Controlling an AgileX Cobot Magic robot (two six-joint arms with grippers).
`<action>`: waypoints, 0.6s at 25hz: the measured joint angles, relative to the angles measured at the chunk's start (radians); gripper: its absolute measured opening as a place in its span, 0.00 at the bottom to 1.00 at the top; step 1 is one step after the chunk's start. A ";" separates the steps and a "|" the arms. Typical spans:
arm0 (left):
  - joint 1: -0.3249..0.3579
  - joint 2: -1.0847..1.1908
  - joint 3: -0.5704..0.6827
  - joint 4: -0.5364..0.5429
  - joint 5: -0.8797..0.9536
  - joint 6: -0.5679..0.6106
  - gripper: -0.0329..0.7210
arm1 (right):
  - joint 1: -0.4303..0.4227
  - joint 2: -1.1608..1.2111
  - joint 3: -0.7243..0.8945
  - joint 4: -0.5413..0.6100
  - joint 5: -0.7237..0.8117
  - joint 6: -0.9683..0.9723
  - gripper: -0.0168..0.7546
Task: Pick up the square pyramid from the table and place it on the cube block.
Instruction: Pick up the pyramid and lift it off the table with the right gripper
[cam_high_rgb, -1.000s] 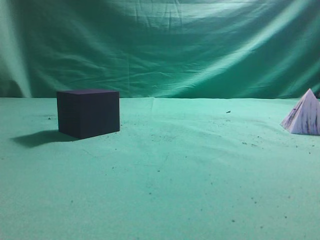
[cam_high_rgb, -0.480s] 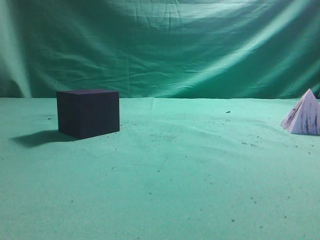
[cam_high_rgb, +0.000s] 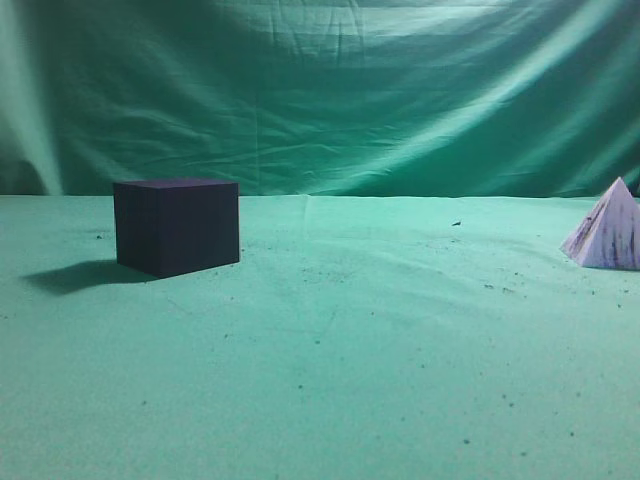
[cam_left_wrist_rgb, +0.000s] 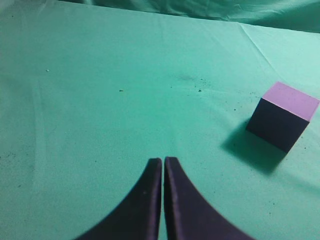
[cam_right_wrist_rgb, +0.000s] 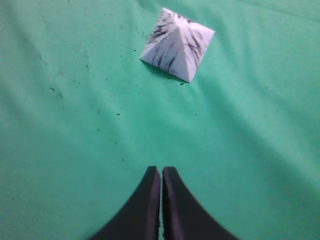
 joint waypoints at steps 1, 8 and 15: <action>0.000 0.000 0.000 0.000 0.000 0.000 0.04 | 0.019 0.035 -0.016 -0.011 -0.008 0.022 0.02; 0.000 0.000 0.000 0.000 0.000 0.000 0.04 | 0.026 0.278 -0.137 -0.052 -0.085 0.177 0.41; 0.000 0.000 0.000 0.000 0.000 0.000 0.04 | 0.025 0.436 -0.213 -0.058 -0.151 0.304 0.86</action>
